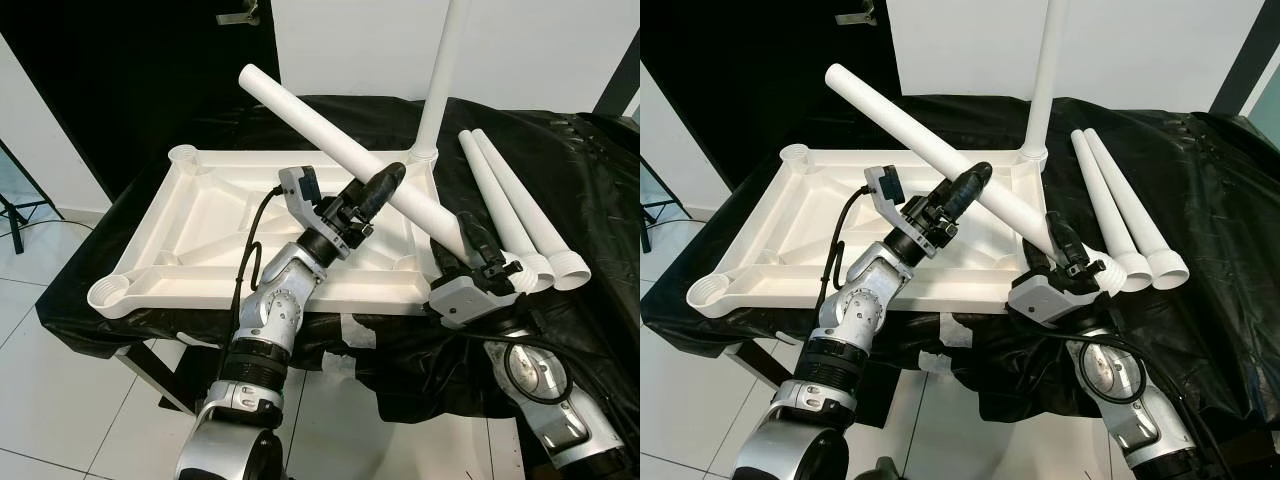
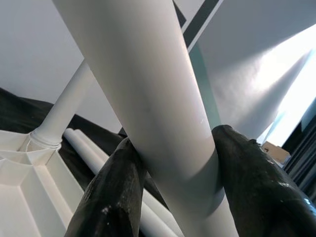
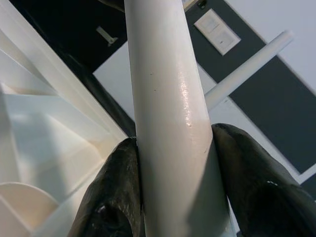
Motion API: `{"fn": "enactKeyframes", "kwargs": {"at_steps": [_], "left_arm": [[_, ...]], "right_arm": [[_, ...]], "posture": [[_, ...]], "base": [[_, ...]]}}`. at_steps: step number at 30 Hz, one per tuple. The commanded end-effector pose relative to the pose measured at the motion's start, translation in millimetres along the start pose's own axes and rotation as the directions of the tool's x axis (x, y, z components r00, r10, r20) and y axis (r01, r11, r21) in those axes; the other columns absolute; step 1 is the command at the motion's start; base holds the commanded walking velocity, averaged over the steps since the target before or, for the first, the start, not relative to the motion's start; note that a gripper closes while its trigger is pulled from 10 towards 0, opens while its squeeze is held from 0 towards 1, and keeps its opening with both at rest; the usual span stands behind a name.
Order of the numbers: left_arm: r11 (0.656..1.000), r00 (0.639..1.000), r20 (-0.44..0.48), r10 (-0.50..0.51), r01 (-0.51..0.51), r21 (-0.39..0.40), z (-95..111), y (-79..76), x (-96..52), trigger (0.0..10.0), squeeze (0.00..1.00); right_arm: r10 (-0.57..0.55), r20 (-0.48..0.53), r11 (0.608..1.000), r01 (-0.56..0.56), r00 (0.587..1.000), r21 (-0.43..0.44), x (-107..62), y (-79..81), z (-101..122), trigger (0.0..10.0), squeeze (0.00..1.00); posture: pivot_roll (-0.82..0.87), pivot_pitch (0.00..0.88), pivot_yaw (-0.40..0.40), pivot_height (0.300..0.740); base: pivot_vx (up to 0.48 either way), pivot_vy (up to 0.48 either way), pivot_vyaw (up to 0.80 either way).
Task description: Building children table
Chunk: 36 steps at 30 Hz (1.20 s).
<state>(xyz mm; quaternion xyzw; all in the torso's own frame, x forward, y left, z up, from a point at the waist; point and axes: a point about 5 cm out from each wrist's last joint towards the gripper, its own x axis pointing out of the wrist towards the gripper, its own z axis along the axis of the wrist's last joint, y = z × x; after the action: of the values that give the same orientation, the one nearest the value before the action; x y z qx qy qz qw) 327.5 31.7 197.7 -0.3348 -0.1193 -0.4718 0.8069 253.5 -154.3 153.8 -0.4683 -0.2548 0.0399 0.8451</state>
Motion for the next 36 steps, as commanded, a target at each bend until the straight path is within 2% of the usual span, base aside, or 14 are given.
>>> {"fn": "enactKeyframes", "kwargs": {"at_steps": [1,2,3,6,7,9,10,16,19,21,22,23,27,36], "left_arm": [[1.0,1.0,-0.018,-0.012,0.013,0.023,-1.4,-2.5,5.8,10.0,0.0],[1.0,1.0,-0.018,-0.012,0.013,0.023,-1.4,-2.5,5.8,10.0,0.0],[1.0,1.0,-0.019,-0.013,0.013,0.022,-1.5,-2.4,5.9,10.0,0.0],[1.0,1.0,-0.023,-0.013,0.014,0.023,-1.9,-2.6,6.4,10.0,0.0],[1.0,1.0,-0.024,-0.014,0.014,0.023,-2.3,-2.7,6.7,10.0,0.0],[1.0,1.0,-0.025,-0.014,0.015,0.023,-2.5,-2.8,6.8,10.0,0.0],[1.0,1.0,-0.026,-0.015,0.015,0.023,-3.0,-3.0,6.8,10.0,0.0],[1.0,0.999,-0.03,-0.016,0.017,0.024,-3.8,-3.2,6.8,10.0,0.0],[0.999,0.999,-0.034,-0.02,0.021,0.028,-4.9,-3.7,7.6,10.0,0.0],[0.999,0.999,-0.035,-0.021,0.022,0.029,-5.2,-3.7,7.7,10.0,0.0],[0.999,0.999,-0.036,-0.022,0.023,0.03,-5.5,-3.8,7.8,10.0,0.0],[0.999,0.999,-0.036,-0.023,0.024,0.03,-5.8,-3.9,7.8,10.0,0.0],[0.999,0.999,-0.036,-0.025,0.026,0.032,-5.9,-4.0,7.9,10.0,0.0],[0.999,0.999,-0.035,-0.024,0.025,0.034,-5.2,-3.7,7.5,10.0,0.0]], "right_arm": [[0.017,-0.001,1.0,-0.017,1.0,0.009,-1.4,0.5,-0.7,10.0,0.36],[0.017,-0.001,1.0,-0.017,1.0,0.009,-1.4,0.5,-0.7,10.0,0.36],[0.028,0.005,0.999,-0.028,1.0,0.037,-2.0,1.1,0.8,10.0,1.0],[0.024,0.015,0.999,-0.024,1.0,0.048,0.0,-1.1,4.5,10.0,1.0],[0.022,0.016,0.999,-0.023,1.0,0.049,2.6,-2.7,6.0,10.0,0.63],[0.02,0.016,0.999,-0.021,1.0,0.047,4.3,-3.9,6.9,10.0,0.63],[0.022,0.011,0.998,-0.023,1.0,0.057,6.4,-4.9,7.4,10.0,0.0],[0.137,-0.063,0.973,-0.123,0.989,0.196,14.3,1.5,5.8,10.0,0.0],[0.319,-0.128,0.864,-0.233,0.939,0.446,16.3,12.9,7.8,10.0,0.0],[0.338,-0.137,0.846,-0.236,0.931,0.478,16.4,13.5,7.3,10.0,0.0],[0.379,-0.14,0.814,-0.257,0.915,0.52,15.9,15.2,5.7,9.1,0.0],[0.405,-0.144,0.793,-0.268,0.903,0.548,15.9,15.1,3.5,0.0,0.0],[0.426,-0.148,0.759,-0.264,0.893,0.595,17.2,10.6,-2.6,0.0,0.0],[0.438,-0.169,0.767,-0.269,0.883,0.583,19.5,4.4,-8.3,0.0,0.0]], "posture": [[0.11,0.0,0.033,0.74],[0.11,0.0,0.033,0.74],[0.11,0.0,0.034,0.74],[0.11,0.0,0.035,0.74],[0.11,0.0,0.036,0.74],[0.11,0.0,0.036,0.74],[0.11,0.0,0.036,0.74],[0.1,0.0,0.036,0.74],[0.1,0.0,0.035,0.74],[0.1,0.0,0.035,0.74],[0.1,0.0,0.034,0.74],[0.1,0.0,0.034,0.74],[0.1,0.0,0.032,0.74],[0.11,0.0,0.029,0.74]], "base": [[0.0,0.0,0.0],[0.0,0.0,0.0],[0.0,0.0,0.0],[0.0,0.0,0.0],[0.0,0.0,0.0],[0.0,0.0,0.0],[0.0,0.0,0.0],[0.0,0.0,0.0],[0.0,0.0,0.0],[0.0,0.0,0.0],[0.0,0.0,0.0],[0.0,0.0,0.0],[0.0,0.0,0.0],[0.0,0.0,0.0]]}}
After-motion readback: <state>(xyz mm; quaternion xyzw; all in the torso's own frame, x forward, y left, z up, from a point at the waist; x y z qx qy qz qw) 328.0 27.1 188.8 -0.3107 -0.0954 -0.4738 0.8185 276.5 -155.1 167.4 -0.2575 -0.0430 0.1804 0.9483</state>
